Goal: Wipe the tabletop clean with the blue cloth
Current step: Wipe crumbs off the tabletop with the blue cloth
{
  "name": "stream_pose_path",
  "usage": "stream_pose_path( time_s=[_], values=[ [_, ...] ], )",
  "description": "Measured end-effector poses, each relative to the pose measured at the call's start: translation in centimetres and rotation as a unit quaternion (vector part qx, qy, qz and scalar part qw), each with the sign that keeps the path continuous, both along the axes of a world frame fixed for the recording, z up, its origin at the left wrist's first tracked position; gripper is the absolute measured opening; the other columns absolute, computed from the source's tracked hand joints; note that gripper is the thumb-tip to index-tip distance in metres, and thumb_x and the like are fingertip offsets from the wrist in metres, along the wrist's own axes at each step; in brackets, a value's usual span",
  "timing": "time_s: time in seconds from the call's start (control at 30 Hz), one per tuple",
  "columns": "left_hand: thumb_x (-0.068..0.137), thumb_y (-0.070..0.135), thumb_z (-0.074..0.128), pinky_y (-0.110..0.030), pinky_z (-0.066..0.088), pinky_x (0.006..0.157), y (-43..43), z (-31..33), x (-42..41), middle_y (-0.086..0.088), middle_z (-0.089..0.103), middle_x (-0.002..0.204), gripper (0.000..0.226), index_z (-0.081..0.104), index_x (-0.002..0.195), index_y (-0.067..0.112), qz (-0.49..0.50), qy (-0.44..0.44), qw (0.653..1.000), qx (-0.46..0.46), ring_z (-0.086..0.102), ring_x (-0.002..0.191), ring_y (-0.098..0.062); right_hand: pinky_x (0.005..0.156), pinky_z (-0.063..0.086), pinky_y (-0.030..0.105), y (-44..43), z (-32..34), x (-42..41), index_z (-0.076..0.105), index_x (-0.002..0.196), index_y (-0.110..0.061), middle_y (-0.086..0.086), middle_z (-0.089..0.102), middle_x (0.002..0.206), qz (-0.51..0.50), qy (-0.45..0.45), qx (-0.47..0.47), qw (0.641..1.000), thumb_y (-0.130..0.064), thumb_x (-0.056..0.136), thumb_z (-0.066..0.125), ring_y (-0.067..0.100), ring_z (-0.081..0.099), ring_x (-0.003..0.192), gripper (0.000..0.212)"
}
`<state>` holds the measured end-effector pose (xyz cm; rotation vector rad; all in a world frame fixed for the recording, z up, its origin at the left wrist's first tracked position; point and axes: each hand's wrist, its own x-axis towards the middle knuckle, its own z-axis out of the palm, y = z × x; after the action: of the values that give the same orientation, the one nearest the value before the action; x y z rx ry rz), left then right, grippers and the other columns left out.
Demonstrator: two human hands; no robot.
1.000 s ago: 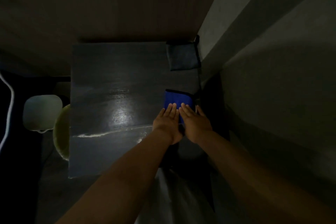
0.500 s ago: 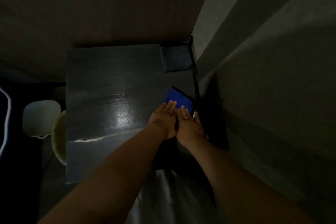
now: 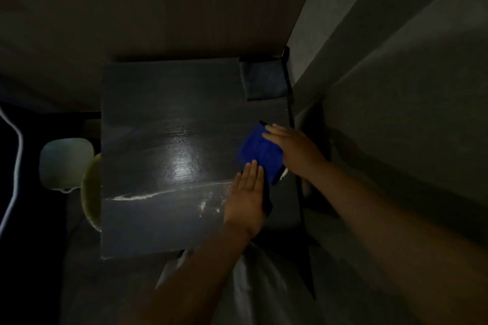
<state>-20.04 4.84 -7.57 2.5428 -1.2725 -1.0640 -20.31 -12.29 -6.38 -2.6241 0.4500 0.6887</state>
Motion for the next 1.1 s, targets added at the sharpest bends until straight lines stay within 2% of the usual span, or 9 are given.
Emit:
stream_pose_path(
  time_s=[0.07, 0.2, 0.37, 0.5, 0.63, 0.73, 0.9, 1.1],
  values=[
    [0.095, 0.030, 0.045, -0.034, -0.008, 0.120, -0.2, -0.4, -0.9, -0.012, -0.017, 0.159, 0.080, -0.008, 0.152, 0.011, 0.002, 0.011, 1.000, 0.015, -0.015, 0.147, -0.023, 0.119, 0.007, 0.032, -1.3, -0.1, 0.5, 0.026, 0.152, -0.021, -0.003, 0.013, 0.162, 0.107, 0.044, 0.004, 0.993, 0.011, 0.090, 0.044, 0.012, 0.009, 0.149, 0.072],
    [0.096, 0.035, 0.042, -0.037, -0.008, 0.120, -1.1, -1.1, -0.1, -0.010, -0.018, 0.159, 0.077, -0.010, 0.152, 0.022, -0.016, 0.000, 0.999, 0.037, -0.016, 0.147, -0.022, 0.121, 0.001, 0.036, -1.9, -0.2, 0.3, 0.024, 0.152, -0.025, -0.005, 0.006, 0.162, 0.170, 0.113, -0.024, 0.979, 0.008, 0.090, 0.043, 0.011, 0.002, 0.149, 0.073],
    [0.099, 0.036, 0.036, -0.039, -0.009, 0.120, -1.3, -1.6, 2.5, -0.004, -0.013, 0.161, 0.067, -0.001, 0.153, 0.025, -0.086, -0.050, 0.994, 0.054, -0.012, 0.148, -0.017, 0.121, -0.005, 0.039, -1.7, -0.1, -1.9, 0.014, 0.154, -0.027, -0.005, -0.002, 0.163, 0.125, 0.116, -0.057, 0.984, 0.003, 0.093, 0.044, 0.009, -0.003, 0.149, 0.074],
    [0.100, 0.036, 0.035, -0.037, -0.007, 0.119, -2.2, -1.5, 4.2, -0.004, -0.009, 0.161, 0.060, 0.009, 0.153, 0.027, -0.120, -0.051, 0.990, 0.046, -0.009, 0.148, -0.017, 0.121, -0.005, 0.040, -1.4, -0.1, -3.4, 0.005, 0.154, -0.029, -0.006, -0.009, 0.162, 0.108, 0.129, -0.090, 0.982, 0.000, 0.095, 0.034, 0.009, -0.006, 0.149, 0.072],
    [0.096, 0.035, 0.044, -0.033, -0.003, 0.119, -2.4, -0.9, 4.5, -0.006, 0.004, 0.162, 0.062, 0.019, 0.152, 0.025, -0.104, -0.040, 0.994, 0.007, 0.003, 0.149, -0.019, 0.121, -0.005, 0.040, -1.3, 0.1, -3.1, 0.006, 0.155, -0.025, -0.003, -0.008, 0.163, 0.126, 0.107, -0.112, 0.980, 0.001, 0.094, 0.037, 0.013, -0.005, 0.150, 0.074],
    [0.094, 0.035, 0.048, -0.033, -0.002, 0.119, -2.3, -0.6, 4.2, -0.007, 0.010, 0.161, 0.069, 0.016, 0.153, 0.019, -0.084, -0.070, 0.994, -0.028, 0.010, 0.148, -0.022, 0.121, -0.005, 0.038, -1.5, 0.0, -3.1, 0.006, 0.155, -0.023, -0.003, -0.007, 0.163, 0.160, 0.090, -0.090, 0.979, 0.006, 0.091, 0.040, 0.012, -0.006, 0.149, 0.078],
    [0.096, 0.043, 0.041, -0.038, -0.010, 0.118, -3.0, -1.3, 4.1, -0.005, -0.009, 0.161, 0.070, 0.007, 0.154, 0.021, -0.126, -0.066, 0.989, 0.050, -0.009, 0.148, -0.019, 0.121, -0.002, 0.036, -1.4, -0.9, -4.0, 0.006, 0.154, -0.028, -0.008, -0.005, 0.162, 0.122, 0.090, -0.046, 0.987, 0.009, 0.091, 0.037, 0.008, -0.002, 0.149, 0.080],
    [0.094, 0.046, 0.046, -0.039, -0.008, 0.118, -3.5, -1.1, 5.0, -0.002, -0.002, 0.162, 0.067, 0.020, 0.152, 0.025, -0.164, -0.060, 0.983, 0.049, -0.005, 0.149, -0.017, 0.121, -0.002, 0.036, -0.2, -0.4, -5.5, 0.005, 0.155, -0.026, -0.005, -0.005, 0.163, 0.080, 0.080, -0.050, 0.992, 0.006, 0.092, 0.038, 0.008, 0.002, 0.149, 0.078]
  ],
)
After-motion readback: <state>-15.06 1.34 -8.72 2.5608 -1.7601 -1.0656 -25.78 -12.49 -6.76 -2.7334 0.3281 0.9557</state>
